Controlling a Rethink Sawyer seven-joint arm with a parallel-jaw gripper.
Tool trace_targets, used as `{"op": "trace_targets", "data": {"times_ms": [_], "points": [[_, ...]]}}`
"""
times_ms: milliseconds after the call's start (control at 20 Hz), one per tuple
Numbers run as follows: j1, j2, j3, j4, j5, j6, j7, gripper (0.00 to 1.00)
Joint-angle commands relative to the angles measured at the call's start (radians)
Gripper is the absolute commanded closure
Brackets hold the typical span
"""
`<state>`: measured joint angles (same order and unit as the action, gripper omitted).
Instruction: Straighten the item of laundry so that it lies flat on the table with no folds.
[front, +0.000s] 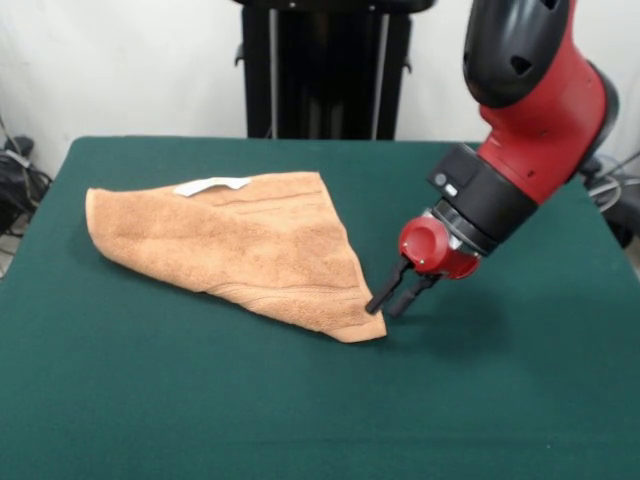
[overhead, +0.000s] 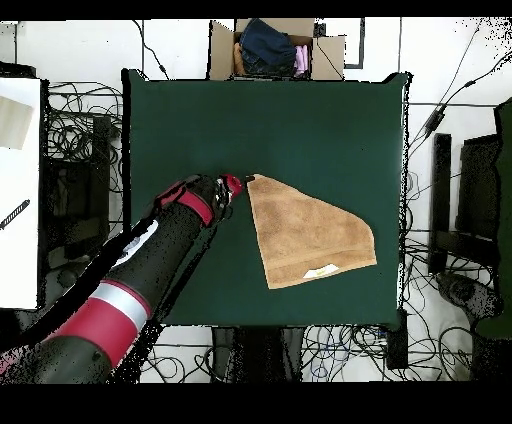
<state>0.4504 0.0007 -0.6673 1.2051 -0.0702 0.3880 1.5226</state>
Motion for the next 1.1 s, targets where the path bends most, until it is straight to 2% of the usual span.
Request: {"op": "trace_targets", "data": {"times_ms": [50,650,850,1100], "points": [[0.025,0.052,0.003,-0.032,0.013,0.024,0.236,0.00],[0.068,0.126,-0.097,-0.051,0.023,-0.043,0.273,0.00],[0.044,0.123,-0.062,-0.045,0.056,-0.035,0.274,0.00],[0.045,0.115,-0.058,-0.021,0.052,-0.059,0.270,0.00]]}}
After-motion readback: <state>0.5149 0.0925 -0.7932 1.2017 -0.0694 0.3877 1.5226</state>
